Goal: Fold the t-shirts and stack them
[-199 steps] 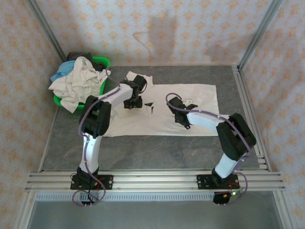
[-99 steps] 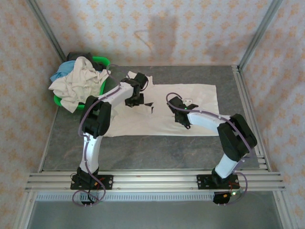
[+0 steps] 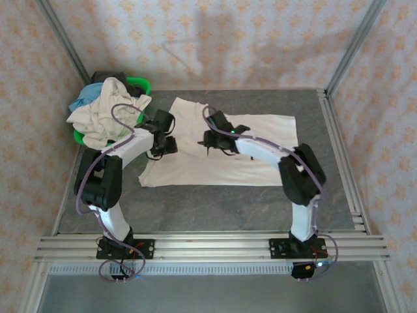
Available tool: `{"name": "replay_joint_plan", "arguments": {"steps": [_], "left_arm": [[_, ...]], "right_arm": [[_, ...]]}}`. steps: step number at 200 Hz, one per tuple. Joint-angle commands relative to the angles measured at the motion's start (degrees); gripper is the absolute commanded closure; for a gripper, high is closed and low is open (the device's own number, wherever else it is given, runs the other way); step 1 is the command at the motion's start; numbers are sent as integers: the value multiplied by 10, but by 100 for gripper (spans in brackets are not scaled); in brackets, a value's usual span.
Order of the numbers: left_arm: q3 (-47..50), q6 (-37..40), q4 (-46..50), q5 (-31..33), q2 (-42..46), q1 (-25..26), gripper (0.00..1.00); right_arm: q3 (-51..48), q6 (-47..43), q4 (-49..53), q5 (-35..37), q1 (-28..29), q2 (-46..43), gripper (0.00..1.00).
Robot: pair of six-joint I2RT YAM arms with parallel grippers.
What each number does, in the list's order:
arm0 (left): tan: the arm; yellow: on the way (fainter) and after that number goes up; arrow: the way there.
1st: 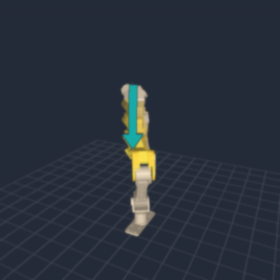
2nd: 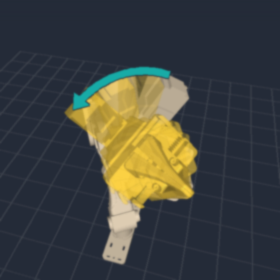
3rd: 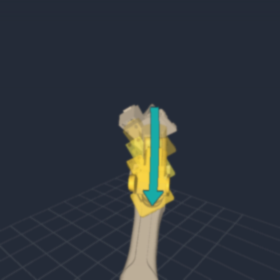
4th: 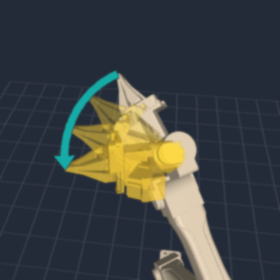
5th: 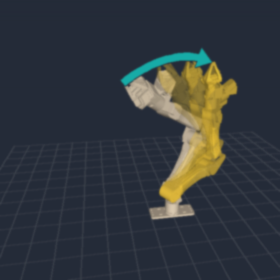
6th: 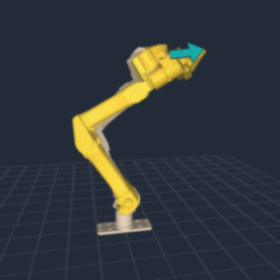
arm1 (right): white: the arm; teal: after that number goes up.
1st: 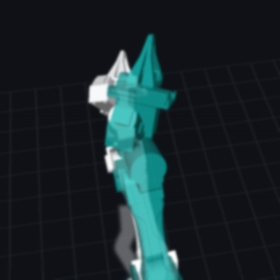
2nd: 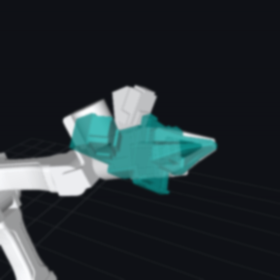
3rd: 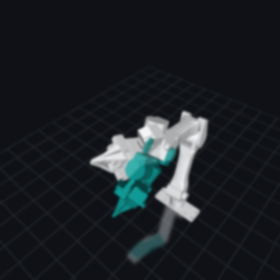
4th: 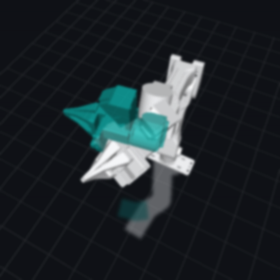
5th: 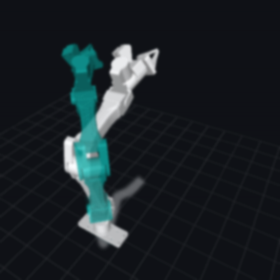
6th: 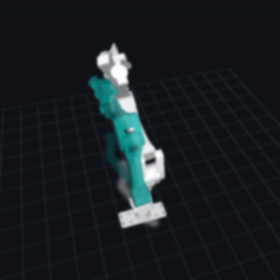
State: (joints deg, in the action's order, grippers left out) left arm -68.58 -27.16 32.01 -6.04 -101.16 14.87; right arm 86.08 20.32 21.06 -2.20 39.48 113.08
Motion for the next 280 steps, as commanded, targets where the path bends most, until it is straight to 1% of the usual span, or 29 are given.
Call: {"name": "replay_joint_plan", "arguments": {"steps": [1, 32, 46, 67, 92, 107, 124, 142, 177, 193, 205, 210, 223, 229, 234, 237, 249, 259, 280], "left_arm": [[39, -11, -26, -17, 5, -15, 52], [53, -8, -28, -15, -3, -25, 54], [55, -5, -28, -13, -4, -29, 54], [58, -2, -29, -17, -5, -34, 54], [63, 1, -29, -17, -7, -41, 55], [64, 2, -27, -16, -11, -47, 56], [64, 3, -24, -16, -16, -53, 57], [64, 6, -21, -13, -22, -58, 58], [65, 9, -20, -13, -32, -62, 59], [63, 11, -19, -13, -38, -62, 60], [60, 11, -18, -14, -44, -63, 60], [60, 12, -17, -15, -46, -63, 61], [60, 13, -16, -14, -47, -63, 61], [60, 13, -16, -13, -49, -63, 61], [59, 14, -15, -12, -49, -63, 61], [59, 14, -14, -11, -50, -63, 61], [57, 14, -10, -8, -51, -63, 61], [56, 14, -5, -4, -49, -64, 61], [47, 12, 12, 7, -39, -64, 61]], "right_arm": [[75, -29, 47, -27, 7, 75, 43], [157, -40, 102, -14, 8, 150, 45], [175, -44, 116, -19, 8, 170, 49], [184, -44, 122, -15, 8, 182, 58], [193, -46, 130, 5, 8, 180, 77], [192, -49, 133, 15, 8, 168, 84], [188, -53, 135, 28, 8, 145, 90], [170, -56, 129, 53, 8, 119, 100], [114, -49, 98, 72, 4, 81, 100], [93, -29, 77, 76, -7, 75, 100], [94, -4, 81, 78, -19, 87, 100], [97, 4, 85, 77, -24, 94, 97], [106, 7, 87, 64, -33, 116, 93], [112, 6, 90, 56, -35, 125, 87], [120, 4, 96, 52, -35, 132, 80], [124, 2, 101, 50, -36, 134, 78], [139, -3, 124, 66, -37, 137, 76], [136, -8, 136, 88, -37, 125, 68], [84, -17, 136, 118, -39, 67, 66]]}}
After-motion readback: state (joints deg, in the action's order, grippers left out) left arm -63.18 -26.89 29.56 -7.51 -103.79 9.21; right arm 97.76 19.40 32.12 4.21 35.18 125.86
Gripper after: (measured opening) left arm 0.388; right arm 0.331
